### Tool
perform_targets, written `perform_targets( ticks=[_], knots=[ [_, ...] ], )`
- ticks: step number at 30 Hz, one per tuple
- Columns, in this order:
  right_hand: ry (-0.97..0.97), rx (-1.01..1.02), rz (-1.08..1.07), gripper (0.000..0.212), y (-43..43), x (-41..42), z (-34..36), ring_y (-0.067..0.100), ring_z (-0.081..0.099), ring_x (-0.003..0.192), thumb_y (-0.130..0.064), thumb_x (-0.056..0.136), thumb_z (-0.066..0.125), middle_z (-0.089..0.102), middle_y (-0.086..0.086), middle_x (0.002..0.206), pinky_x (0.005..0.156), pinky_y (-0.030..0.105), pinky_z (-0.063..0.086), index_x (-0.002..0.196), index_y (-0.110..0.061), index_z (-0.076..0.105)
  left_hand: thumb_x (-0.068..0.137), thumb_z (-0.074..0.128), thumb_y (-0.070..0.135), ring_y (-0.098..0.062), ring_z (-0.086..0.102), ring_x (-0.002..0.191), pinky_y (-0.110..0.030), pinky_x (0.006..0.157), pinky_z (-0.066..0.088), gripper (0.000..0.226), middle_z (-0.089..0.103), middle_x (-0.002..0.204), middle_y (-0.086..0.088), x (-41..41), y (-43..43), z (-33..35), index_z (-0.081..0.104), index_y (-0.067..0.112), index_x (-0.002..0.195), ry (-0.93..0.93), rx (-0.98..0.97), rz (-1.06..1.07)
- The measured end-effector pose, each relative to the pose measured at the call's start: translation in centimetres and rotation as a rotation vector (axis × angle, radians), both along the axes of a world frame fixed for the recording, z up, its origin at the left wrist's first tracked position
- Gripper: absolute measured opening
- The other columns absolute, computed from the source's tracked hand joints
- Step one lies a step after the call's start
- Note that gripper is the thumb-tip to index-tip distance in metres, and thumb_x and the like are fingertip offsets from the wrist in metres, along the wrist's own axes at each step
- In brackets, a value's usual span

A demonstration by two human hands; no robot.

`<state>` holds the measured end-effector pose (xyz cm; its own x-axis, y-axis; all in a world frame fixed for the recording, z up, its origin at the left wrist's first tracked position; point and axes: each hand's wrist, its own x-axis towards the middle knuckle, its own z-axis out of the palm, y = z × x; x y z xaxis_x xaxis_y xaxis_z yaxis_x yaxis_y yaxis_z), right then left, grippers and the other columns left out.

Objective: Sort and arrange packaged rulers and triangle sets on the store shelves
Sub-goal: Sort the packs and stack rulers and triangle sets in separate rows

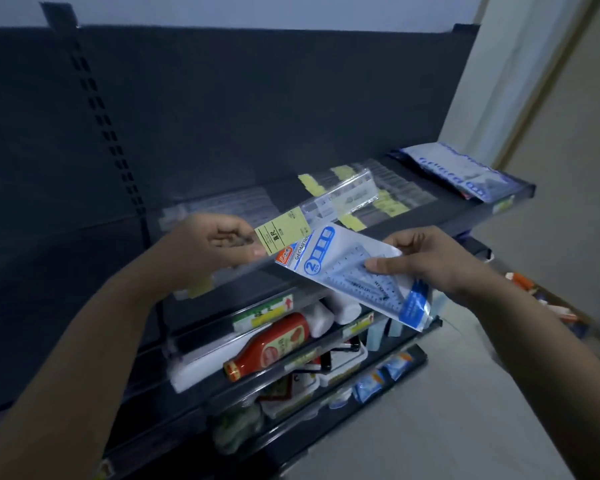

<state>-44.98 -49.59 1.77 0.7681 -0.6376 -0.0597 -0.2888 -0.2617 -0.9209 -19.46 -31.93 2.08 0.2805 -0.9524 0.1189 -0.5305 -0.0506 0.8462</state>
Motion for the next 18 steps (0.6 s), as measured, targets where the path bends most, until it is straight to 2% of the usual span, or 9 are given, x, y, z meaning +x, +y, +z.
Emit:
perform_targets(
  ticks=[3,5,7,9,12,16,18],
  knots=[
    [-0.025,-0.015,-0.062,0.018,-3.7,-3.0,-0.7,0.014,0.066,0.058,-0.026,0.063,0.081,0.074,0.009,0.073,0.053,0.019,0.051,0.072,-0.013,0.074,0.083,0.071,0.016,-0.004,0.069,0.085,-0.012,0.073,0.052,0.011,0.075,0.094,0.010,-1.6,-4.9,-0.3,0.074,0.026,0.080,0.035,0.012,-0.072],
    [-0.020,-0.022,-0.101,0.019,-6.8,-4.7,-1.1,0.011,0.067,0.060,-0.028,0.066,0.080,0.074,0.006,0.075,0.053,0.017,0.050,0.076,-0.013,0.074,0.086,0.067,0.012,-0.005,0.068,0.088,-0.014,0.078,0.051,0.010,0.074,0.097,0.006,-2.4,-8.2,-0.4,0.072,0.021,0.088,0.028,0.017,-0.109],
    [0.000,-0.031,-0.132,0.021,-10.1,-6.2,-1.6,0.012,0.067,0.064,-0.030,0.069,0.078,0.074,0.006,0.079,0.059,0.021,0.051,0.080,-0.013,0.073,0.088,0.064,0.010,-0.003,0.066,0.083,-0.017,0.077,0.049,0.011,0.074,0.091,0.008,-3.1,-11.9,-0.5,0.069,0.020,0.090,0.050,0.020,-0.126],
    [0.015,-0.040,-0.156,0.016,-13.3,-7.5,-2.0,0.013,0.067,0.069,-0.026,0.073,0.075,0.074,0.006,0.082,0.066,0.026,0.050,0.081,-0.012,0.073,0.090,0.061,0.008,0.002,0.062,0.074,-0.015,0.070,0.047,0.012,0.072,0.081,0.013,-3.9,-15.8,-0.7,0.068,0.018,0.089,0.042,0.018,-0.133],
    [0.029,-0.079,-0.192,0.011,-18.2,-9.1,-2.3,0.009,0.065,0.066,-0.021,0.077,0.074,0.074,0.004,0.080,0.057,0.014,0.047,0.081,-0.010,0.072,0.092,0.058,0.011,0.001,0.056,0.066,-0.013,0.062,0.042,0.011,0.068,0.073,0.014,-5.1,-21.9,-0.8,0.067,0.015,0.089,0.006,0.012,-0.165],
    [0.041,-0.121,-0.209,0.009,-25.4,-10.3,-1.3,0.003,0.062,0.059,-0.015,0.076,0.076,0.072,-0.002,0.071,0.052,0.010,0.045,0.076,-0.008,0.071,0.093,0.059,0.013,-0.014,0.059,0.081,-0.028,0.075,0.044,0.010,0.070,0.089,0.002,-6.4,-29.9,-0.3,0.068,0.013,0.097,0.006,0.005,-0.180],
    [0.094,-0.167,-0.182,0.007,-29.3,-10.7,-0.4,0.000,0.060,0.054,-0.014,0.075,0.077,0.071,-0.005,0.065,0.049,0.008,0.042,0.074,-0.010,0.072,0.092,0.060,0.012,-0.017,0.063,0.086,-0.029,0.078,0.047,0.010,0.072,0.097,-0.004,-7.3,-34.1,-0.1,0.067,0.012,0.099,0.024,0.015,-0.170]
  ],
)
